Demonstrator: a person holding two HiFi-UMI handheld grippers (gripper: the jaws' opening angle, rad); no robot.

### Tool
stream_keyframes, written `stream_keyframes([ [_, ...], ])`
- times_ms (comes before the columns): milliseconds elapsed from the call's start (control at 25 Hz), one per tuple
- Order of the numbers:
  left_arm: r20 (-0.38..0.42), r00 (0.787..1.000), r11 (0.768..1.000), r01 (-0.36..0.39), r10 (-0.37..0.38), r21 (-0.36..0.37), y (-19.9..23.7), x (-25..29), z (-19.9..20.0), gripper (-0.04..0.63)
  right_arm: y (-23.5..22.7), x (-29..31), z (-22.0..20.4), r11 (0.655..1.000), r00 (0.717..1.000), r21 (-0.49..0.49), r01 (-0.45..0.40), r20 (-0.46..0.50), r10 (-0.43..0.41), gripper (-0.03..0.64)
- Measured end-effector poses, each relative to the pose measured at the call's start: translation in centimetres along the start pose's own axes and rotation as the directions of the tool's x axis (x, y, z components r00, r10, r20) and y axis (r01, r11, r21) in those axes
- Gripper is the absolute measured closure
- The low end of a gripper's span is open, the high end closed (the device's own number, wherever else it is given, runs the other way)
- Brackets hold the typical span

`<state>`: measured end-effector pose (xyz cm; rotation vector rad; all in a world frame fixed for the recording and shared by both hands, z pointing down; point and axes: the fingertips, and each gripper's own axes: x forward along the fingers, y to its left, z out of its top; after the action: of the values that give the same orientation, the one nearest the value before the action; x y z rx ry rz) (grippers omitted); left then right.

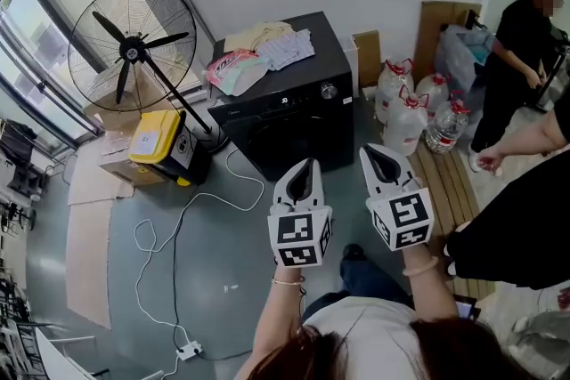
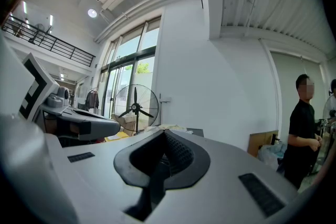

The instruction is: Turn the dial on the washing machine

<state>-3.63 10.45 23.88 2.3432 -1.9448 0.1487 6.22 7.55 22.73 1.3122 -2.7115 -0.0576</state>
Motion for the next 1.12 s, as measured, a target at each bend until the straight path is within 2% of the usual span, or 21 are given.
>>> stream_keyframes([
  [1120,-0.031,0.999,1.000,0.014,-0.015,-0.008,0.6,2.3,-0.7,0.581,-1.5,2.0,-0.7,1.000,1.000,0.014,0.014,-0.013,-0.013,0.591],
])
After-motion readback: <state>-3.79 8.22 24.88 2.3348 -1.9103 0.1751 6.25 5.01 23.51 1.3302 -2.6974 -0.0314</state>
